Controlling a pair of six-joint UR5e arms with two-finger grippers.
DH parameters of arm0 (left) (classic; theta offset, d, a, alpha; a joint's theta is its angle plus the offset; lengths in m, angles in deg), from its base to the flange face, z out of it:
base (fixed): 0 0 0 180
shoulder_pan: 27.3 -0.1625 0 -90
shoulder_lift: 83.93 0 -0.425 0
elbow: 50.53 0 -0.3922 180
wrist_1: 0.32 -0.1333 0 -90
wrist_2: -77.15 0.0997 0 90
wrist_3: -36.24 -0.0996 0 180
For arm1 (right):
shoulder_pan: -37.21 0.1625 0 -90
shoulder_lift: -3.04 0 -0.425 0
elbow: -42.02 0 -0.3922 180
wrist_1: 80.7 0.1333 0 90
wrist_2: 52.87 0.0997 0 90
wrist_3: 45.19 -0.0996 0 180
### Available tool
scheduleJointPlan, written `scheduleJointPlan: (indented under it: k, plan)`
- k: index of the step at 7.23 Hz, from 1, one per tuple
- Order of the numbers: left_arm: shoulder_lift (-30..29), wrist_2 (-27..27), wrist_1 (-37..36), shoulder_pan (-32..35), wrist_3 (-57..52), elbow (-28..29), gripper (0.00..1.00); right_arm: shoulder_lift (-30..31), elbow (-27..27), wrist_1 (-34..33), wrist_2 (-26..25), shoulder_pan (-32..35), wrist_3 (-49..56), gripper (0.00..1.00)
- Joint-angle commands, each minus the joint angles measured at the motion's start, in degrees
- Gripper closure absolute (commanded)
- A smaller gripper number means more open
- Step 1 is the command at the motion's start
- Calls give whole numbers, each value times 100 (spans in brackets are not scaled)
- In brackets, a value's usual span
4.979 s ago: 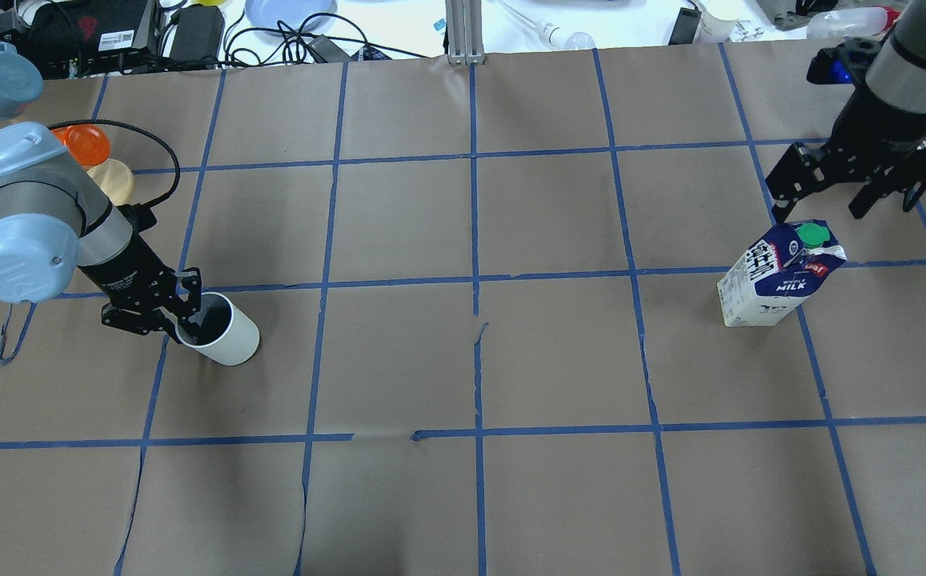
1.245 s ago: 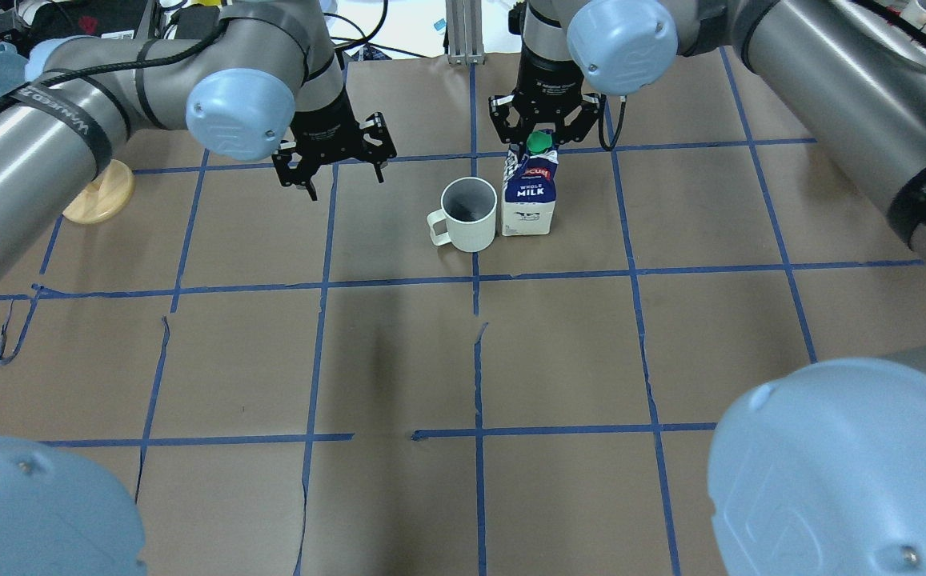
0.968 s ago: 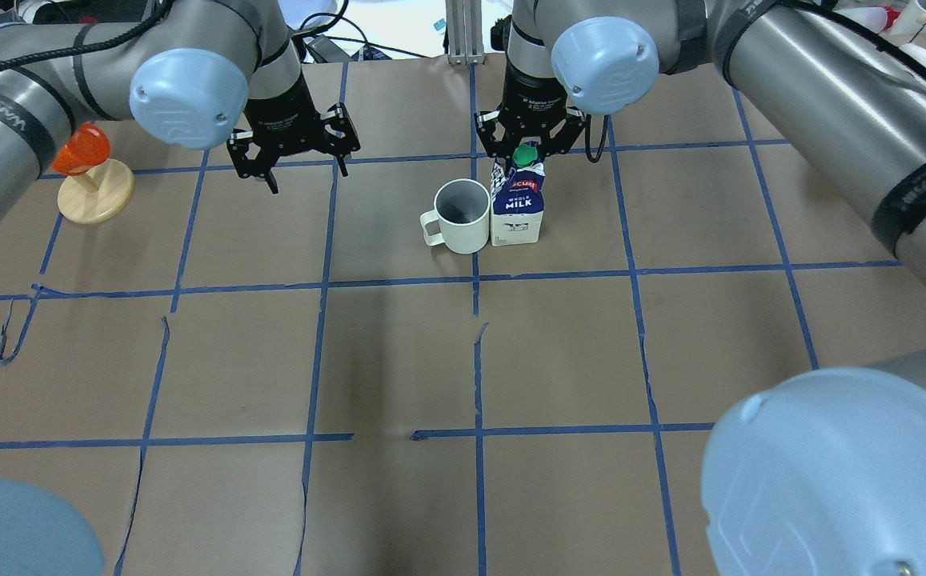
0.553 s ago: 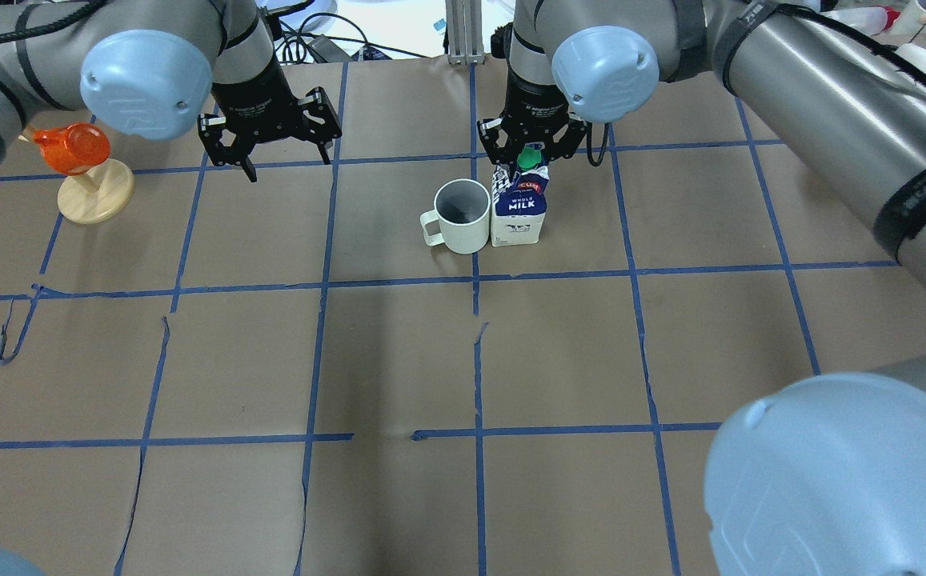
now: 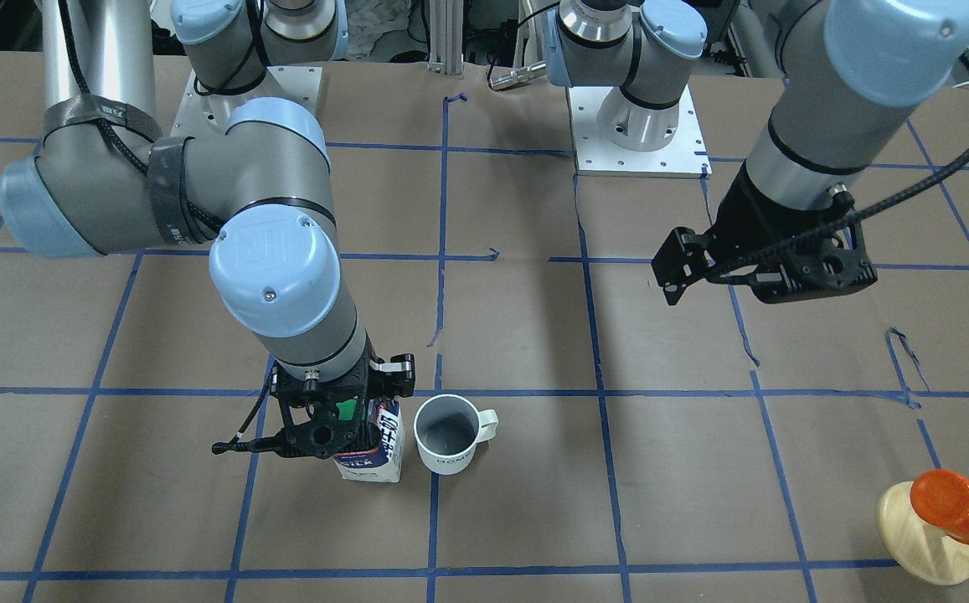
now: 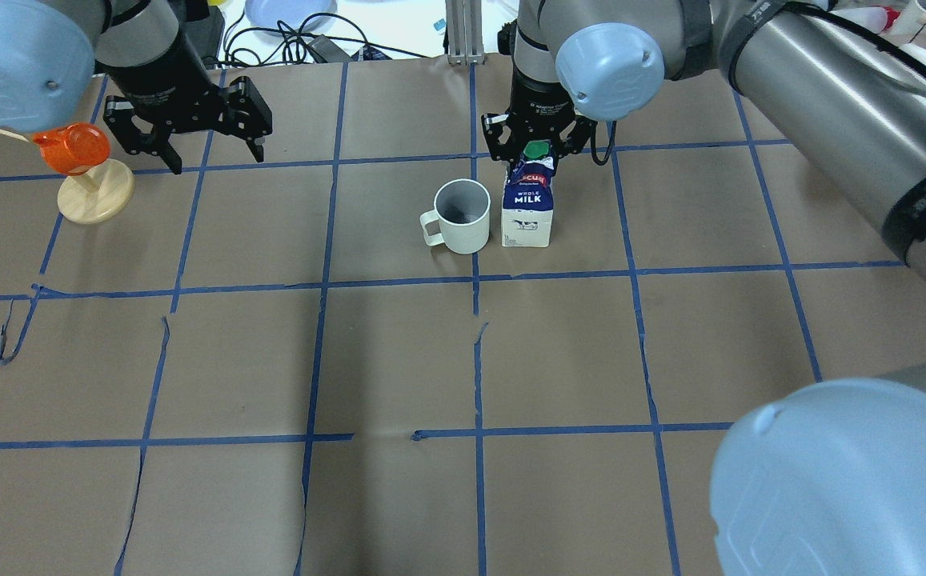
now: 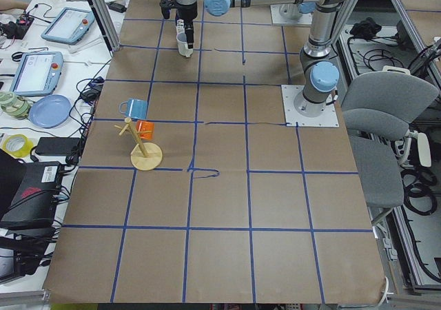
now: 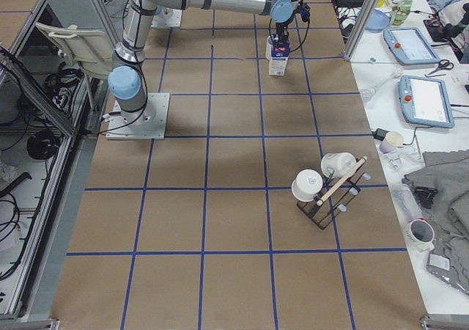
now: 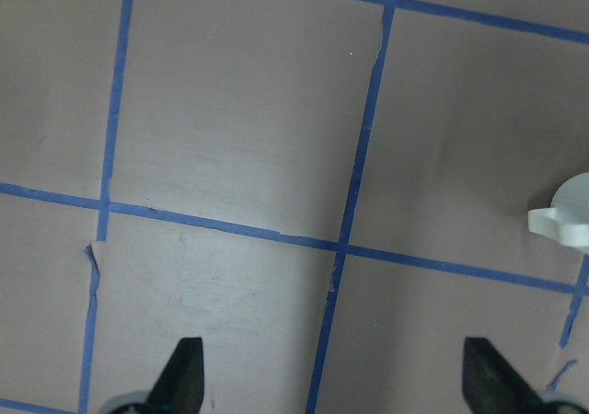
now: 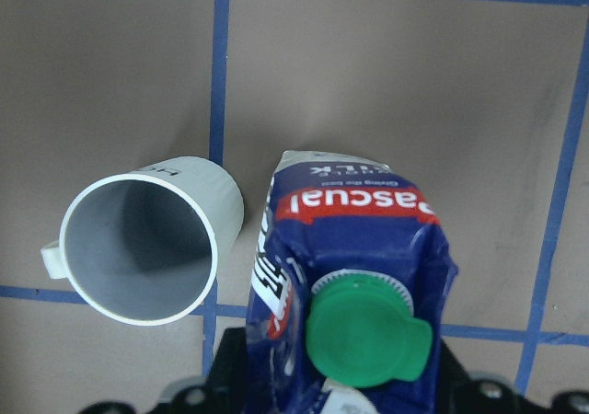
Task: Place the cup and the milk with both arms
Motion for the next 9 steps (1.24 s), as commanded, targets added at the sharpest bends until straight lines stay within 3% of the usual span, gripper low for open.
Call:
scheduleJointPlan:
  k: [1, 3, 6, 7, 9]
  plan:
    - [439, 0, 226, -29, -139, -262, 0, 336, 81, -13, -26, -123, 24, 0]
    - [651, 0, 217, -11, -148, -457, 0, 1055, 108, 249, 61, -710, 59, 0]
    - [704, -17, 296, -46, -148, -466, 0, 1962, -6, 1283, -26, -1265, 497, 0]
    - [704, -26, 322, -46, -104, -466, 0, 2138, -102, 1627, -26, -1354, 830, 0]
    - [722, -44, 410, -37, -78, -466, 0, 2350, -260, 1666, -131, -1328, 833, 0]
